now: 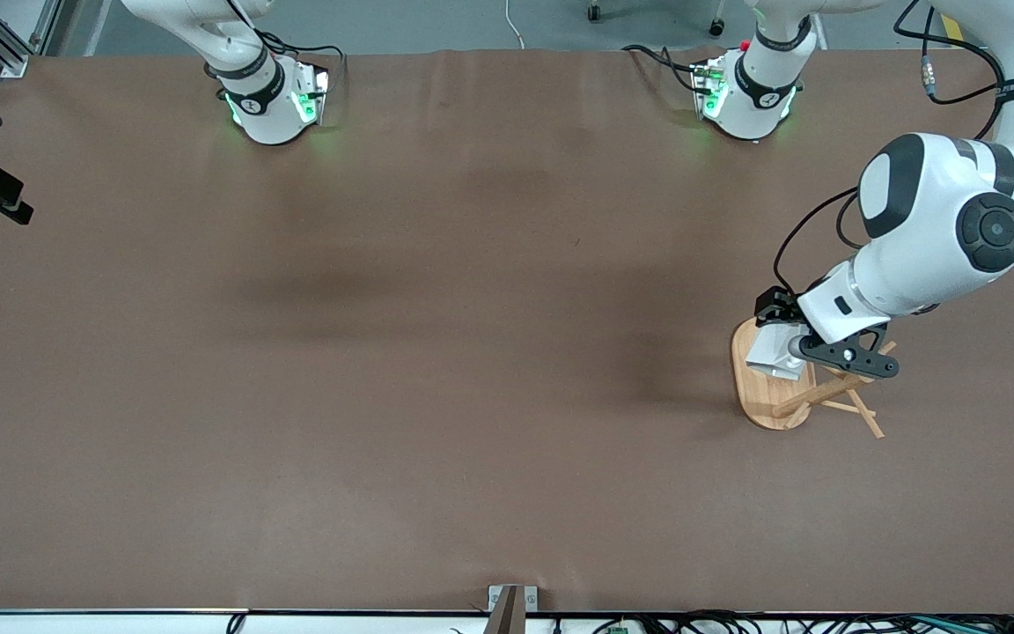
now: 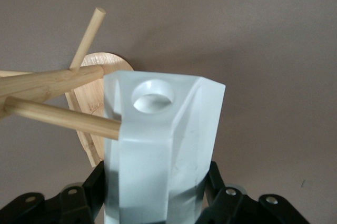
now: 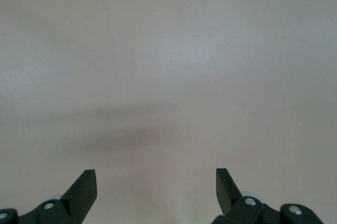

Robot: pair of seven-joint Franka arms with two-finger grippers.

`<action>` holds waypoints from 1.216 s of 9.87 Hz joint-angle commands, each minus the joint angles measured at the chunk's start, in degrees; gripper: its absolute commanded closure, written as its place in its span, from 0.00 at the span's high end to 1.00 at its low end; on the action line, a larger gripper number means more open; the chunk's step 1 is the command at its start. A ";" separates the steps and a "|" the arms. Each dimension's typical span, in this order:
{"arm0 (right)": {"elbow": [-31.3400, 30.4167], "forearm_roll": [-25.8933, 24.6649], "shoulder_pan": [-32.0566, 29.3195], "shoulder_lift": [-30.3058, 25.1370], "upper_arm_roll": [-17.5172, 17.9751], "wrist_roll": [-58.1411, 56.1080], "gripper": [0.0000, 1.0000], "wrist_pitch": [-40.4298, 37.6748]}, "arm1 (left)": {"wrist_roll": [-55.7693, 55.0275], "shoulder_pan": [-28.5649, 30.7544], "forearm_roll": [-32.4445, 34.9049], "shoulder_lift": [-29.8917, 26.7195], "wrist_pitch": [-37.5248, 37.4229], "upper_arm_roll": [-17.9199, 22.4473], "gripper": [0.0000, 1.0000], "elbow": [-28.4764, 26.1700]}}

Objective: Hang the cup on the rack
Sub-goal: 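Lower the cup with the left gripper onto a rack peg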

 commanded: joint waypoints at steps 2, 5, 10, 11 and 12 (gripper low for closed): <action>1.22 0.16 -0.33 0.59 0.02 -0.37 1.00 -0.42 | 3.78 -0.60 -1.03 1.98 0.83 2.29 0.01 0.15; 1.22 0.16 -0.33 0.59 0.01 -0.46 1.00 -0.51 | 4.06 -0.42 -1.99 2.95 1.53 2.47 0.04 0.15; 1.22 0.16 -0.50 0.59 -0.07 -0.73 1.00 -0.51 | 4.76 -0.42 -2.00 3.92 1.62 4.31 0.11 1.29; 1.22 0.16 -0.50 0.59 -0.07 -0.73 1.00 -0.51 | 5.02 -0.42 -2.00 4.00 1.62 4.31 0.41 1.38; 1.22 0.16 -0.50 0.59 -0.07 -0.73 1.00 -0.51 | 5.20 -0.42 -1.74 4.00 1.54 4.40 0.99 1.64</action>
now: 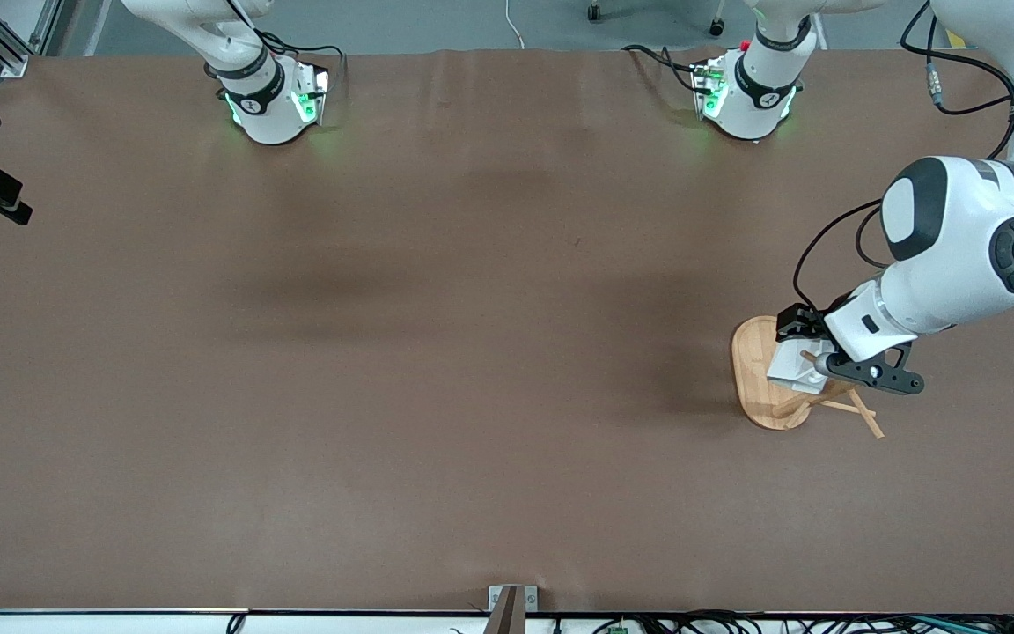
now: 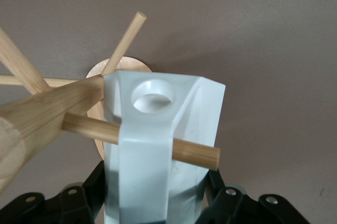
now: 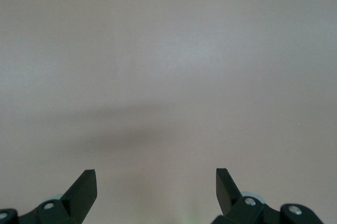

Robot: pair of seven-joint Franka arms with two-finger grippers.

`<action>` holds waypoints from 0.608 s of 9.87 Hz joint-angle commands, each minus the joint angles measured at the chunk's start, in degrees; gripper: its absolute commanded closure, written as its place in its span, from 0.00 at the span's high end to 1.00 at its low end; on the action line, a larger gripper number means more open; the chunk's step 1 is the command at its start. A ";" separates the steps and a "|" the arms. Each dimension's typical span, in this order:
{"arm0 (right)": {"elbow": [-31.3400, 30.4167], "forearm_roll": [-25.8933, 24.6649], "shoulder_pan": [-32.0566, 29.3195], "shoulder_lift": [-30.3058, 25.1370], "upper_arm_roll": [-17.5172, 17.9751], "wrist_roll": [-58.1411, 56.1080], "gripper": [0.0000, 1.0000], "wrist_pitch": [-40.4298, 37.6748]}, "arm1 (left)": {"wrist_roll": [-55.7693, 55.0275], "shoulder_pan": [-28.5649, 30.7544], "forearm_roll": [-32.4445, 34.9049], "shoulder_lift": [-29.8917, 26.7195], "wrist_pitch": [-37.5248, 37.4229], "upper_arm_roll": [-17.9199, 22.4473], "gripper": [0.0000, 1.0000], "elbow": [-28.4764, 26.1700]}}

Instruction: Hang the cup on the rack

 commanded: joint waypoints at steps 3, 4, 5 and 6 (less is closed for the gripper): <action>1.13 0.15 -0.46 0.55 0.04 -0.81 1.00 -0.51 | 0.26 -0.41 -0.53 0.51 -1.13 0.58 1.00 2.29; 1.13 0.15 -0.46 0.55 0.04 -0.81 1.00 -0.42 | -3.75 -0.94 -0.44 -1.06 -4.27 0.58 1.00 3.16; 1.13 0.15 -0.46 0.55 0.04 -0.81 1.00 -0.42 | -10.49 -2.33 -0.18 -3.69 -6.65 0.32 1.00 3.17; 1.04 0.15 -0.46 0.55 0.04 -0.81 1.00 -0.51 | -16.30 -2.87 0.44 -6.24 -8.15 -0.47 1.00 3.26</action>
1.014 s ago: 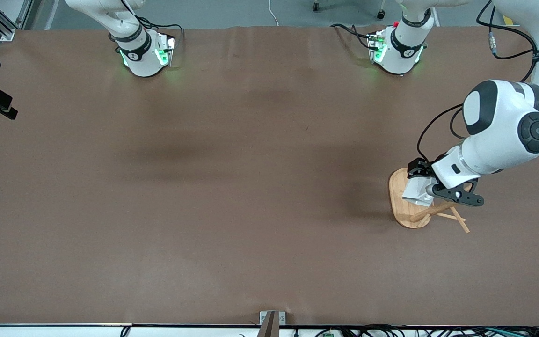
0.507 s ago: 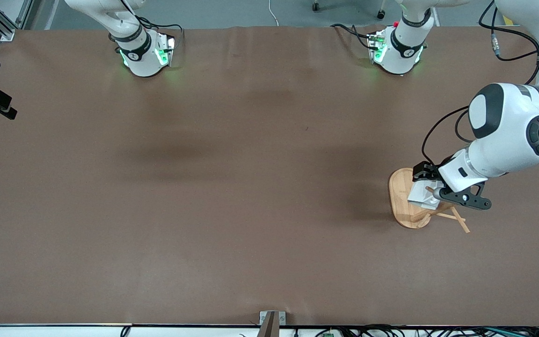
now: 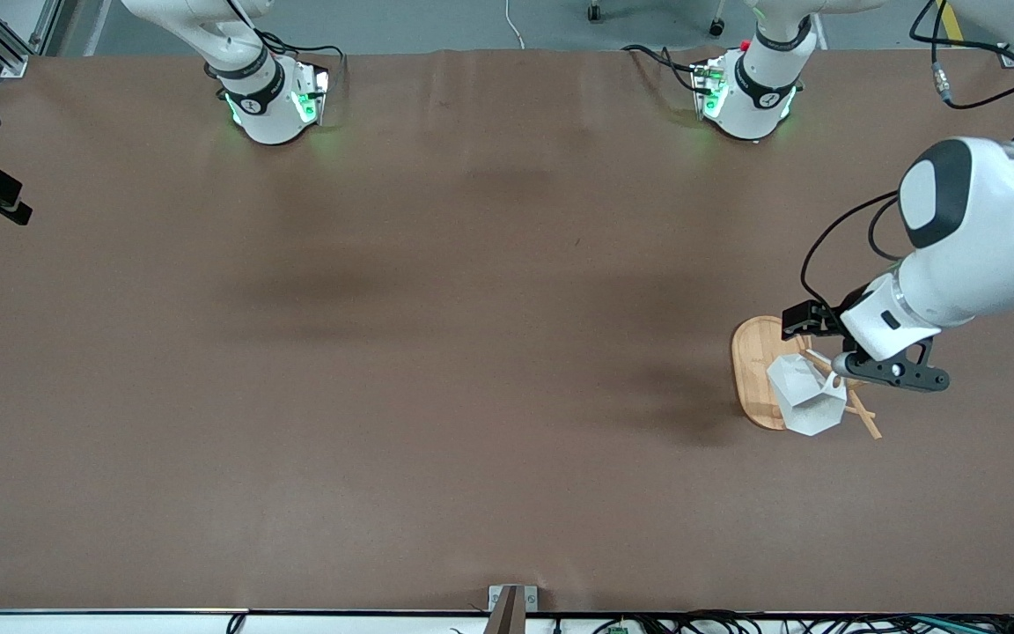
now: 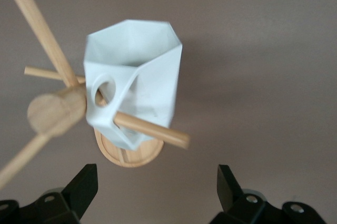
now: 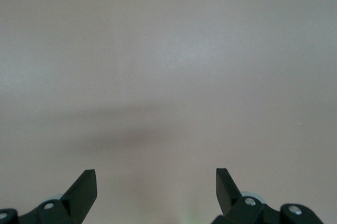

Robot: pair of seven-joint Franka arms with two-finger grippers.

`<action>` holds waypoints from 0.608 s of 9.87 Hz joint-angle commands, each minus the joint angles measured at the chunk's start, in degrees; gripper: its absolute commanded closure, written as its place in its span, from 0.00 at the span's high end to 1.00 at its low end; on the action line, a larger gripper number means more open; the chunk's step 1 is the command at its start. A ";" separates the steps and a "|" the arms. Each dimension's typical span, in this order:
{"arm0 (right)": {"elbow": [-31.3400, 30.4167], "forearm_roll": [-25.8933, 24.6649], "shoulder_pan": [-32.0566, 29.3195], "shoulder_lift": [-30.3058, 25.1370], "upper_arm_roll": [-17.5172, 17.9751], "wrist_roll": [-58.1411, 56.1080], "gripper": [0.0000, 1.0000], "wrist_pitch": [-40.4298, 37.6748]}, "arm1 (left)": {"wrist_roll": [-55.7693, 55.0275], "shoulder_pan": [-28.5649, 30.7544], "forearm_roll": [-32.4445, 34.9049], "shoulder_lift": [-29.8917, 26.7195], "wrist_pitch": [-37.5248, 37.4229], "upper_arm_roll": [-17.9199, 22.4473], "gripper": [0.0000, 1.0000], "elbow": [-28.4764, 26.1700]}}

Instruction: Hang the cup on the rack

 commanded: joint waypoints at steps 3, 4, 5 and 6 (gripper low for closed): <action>0.95 0.15 -0.44 0.52 0.08 -0.79 1.00 -0.59 | -5.75 -0.76 2.72 -9.50 -3.47 -1.20 1.00 -0.02; 0.95 0.15 -0.44 0.52 0.08 -0.79 1.00 -0.50 | -5.92 -0.85 2.73 -11.69 -7.48 -1.28 1.00 1.04; 0.95 0.15 -0.44 0.52 0.08 -0.88 1.00 -0.50 | -5.31 -0.67 2.90 -12.15 -11.78 -1.20 1.00 3.48; 0.86 0.15 -0.53 0.52 0.08 -1.06 1.00 -0.42 | -4.00 0.20 2.90 -12.59 -18.44 -0.93 1.00 5.60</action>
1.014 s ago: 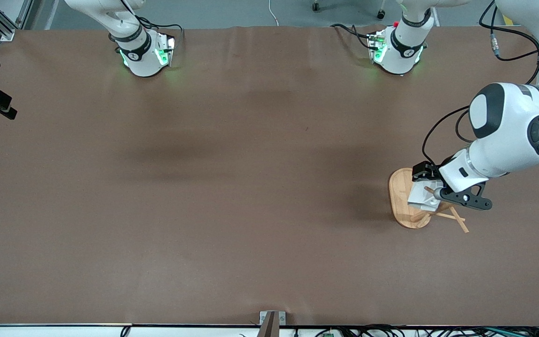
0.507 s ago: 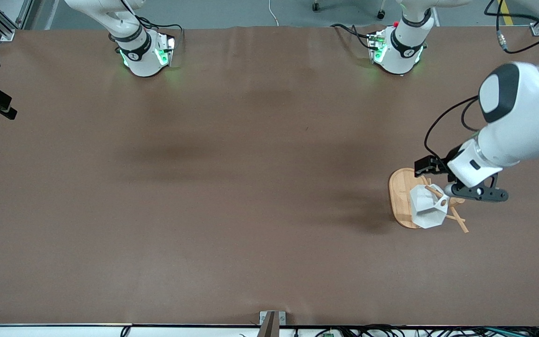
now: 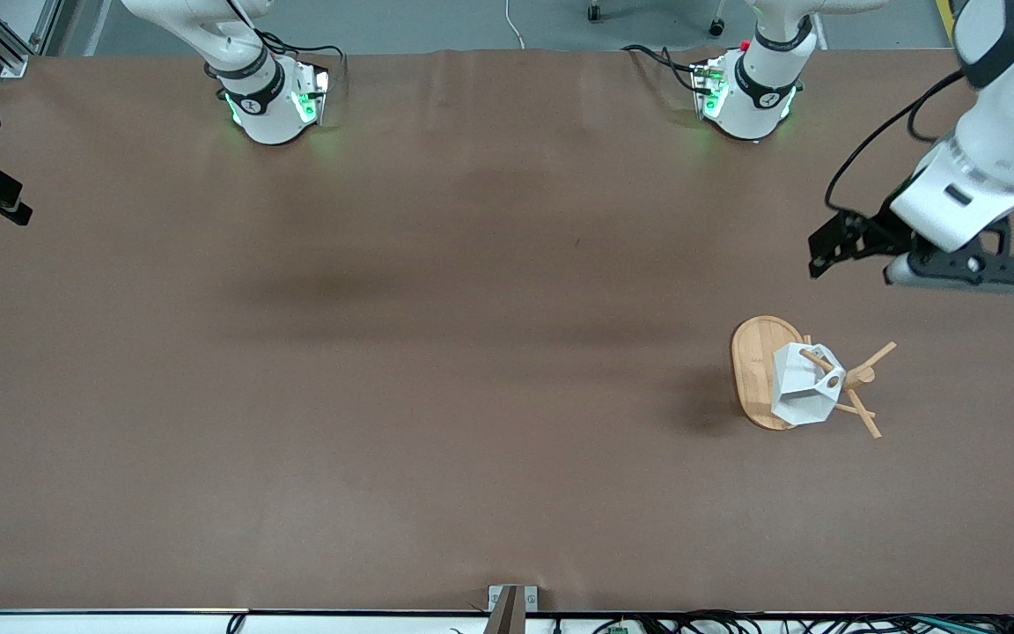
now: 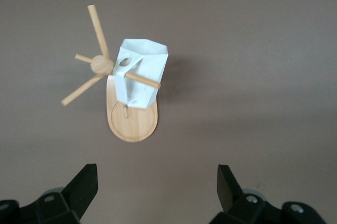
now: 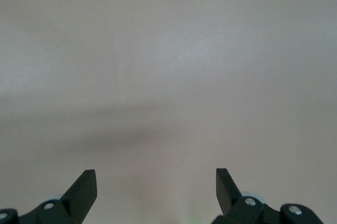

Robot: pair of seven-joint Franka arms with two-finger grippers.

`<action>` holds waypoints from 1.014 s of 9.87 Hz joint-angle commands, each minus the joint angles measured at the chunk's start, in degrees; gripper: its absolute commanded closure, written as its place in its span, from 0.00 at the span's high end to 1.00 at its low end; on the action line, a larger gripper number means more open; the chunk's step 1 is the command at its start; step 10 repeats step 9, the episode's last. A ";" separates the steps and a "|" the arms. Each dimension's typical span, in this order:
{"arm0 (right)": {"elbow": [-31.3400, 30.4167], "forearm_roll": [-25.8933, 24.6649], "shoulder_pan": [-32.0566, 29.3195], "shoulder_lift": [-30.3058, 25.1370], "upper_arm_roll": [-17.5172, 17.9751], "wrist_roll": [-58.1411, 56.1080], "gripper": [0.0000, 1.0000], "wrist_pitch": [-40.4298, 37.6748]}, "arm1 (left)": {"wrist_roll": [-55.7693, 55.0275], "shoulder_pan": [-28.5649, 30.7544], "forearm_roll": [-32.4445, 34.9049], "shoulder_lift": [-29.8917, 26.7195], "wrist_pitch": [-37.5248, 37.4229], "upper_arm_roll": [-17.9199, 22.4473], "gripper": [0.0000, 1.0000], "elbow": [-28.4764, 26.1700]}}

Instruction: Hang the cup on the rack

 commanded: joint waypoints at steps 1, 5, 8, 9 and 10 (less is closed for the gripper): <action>0.77 0.15 -1.31 0.43 0.12 -1.04 1.00 -0.29 | 1.68 1.19 1.10 -0.98 -8.03 0.75 1.00 1.11; 0.59 0.24 -0.63 0.35 -1.27 -1.04 1.00 -0.55 | 1.86 3.56 4.08 -5.13 -9.90 -0.12 1.00 -0.22; 0.51 0.76 -0.96 0.52 -1.91 -1.05 1.00 -0.38 | 1.60 3.57 4.17 -4.60 -9.98 -0.03 1.00 1.19; 0.51 0.77 -0.88 0.43 -1.90 -1.05 1.00 -0.46 | 1.68 3.57 4.09 -4.77 -9.98 -0.03 1.00 1.19; 0.51 0.77 -0.88 0.43 -1.90 -1.05 1.00 -0.46 | 1.68 3.57 4.09 -4.77 -9.98 -0.03 1.00 1.19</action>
